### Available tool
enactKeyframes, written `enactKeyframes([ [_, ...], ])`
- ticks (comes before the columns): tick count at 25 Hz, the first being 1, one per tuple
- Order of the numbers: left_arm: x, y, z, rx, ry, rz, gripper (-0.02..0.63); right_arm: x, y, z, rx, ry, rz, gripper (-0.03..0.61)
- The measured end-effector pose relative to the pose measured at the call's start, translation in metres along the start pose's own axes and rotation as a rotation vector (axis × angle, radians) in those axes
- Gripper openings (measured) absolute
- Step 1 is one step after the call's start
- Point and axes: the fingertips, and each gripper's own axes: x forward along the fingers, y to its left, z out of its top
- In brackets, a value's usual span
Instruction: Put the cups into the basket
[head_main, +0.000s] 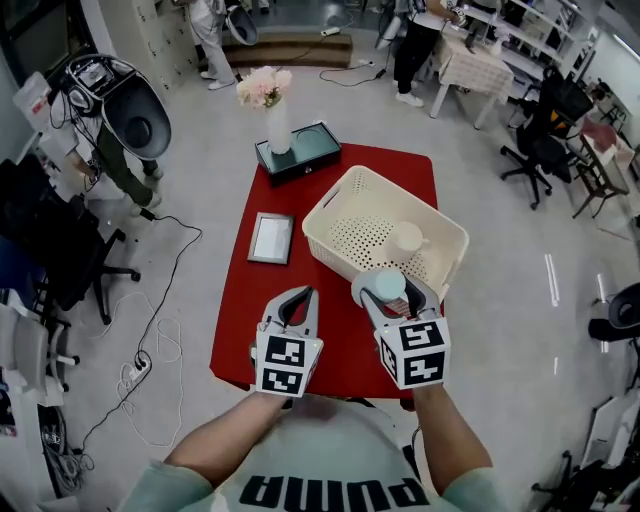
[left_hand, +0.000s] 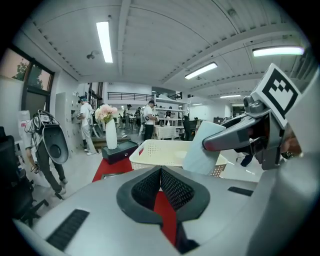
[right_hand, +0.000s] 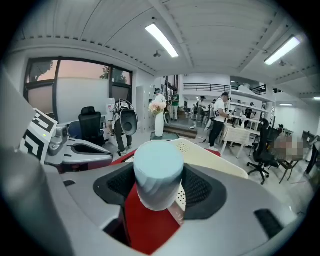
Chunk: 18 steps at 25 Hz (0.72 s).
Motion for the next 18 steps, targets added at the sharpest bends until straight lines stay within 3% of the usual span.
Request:
enactKeyframes([
  [9,0.022,-0.033,0.027,0.012,-0.02,-0.061,0.003,-0.007,-0.057,0.007,0.03,-0.011,-0.088,0.301],
  [18,0.038,-0.043,0.038,0.022,-0.007,-0.08,0.003,0.016,-0.079,-0.003,0.018,0.026,-0.116,0.301],
])
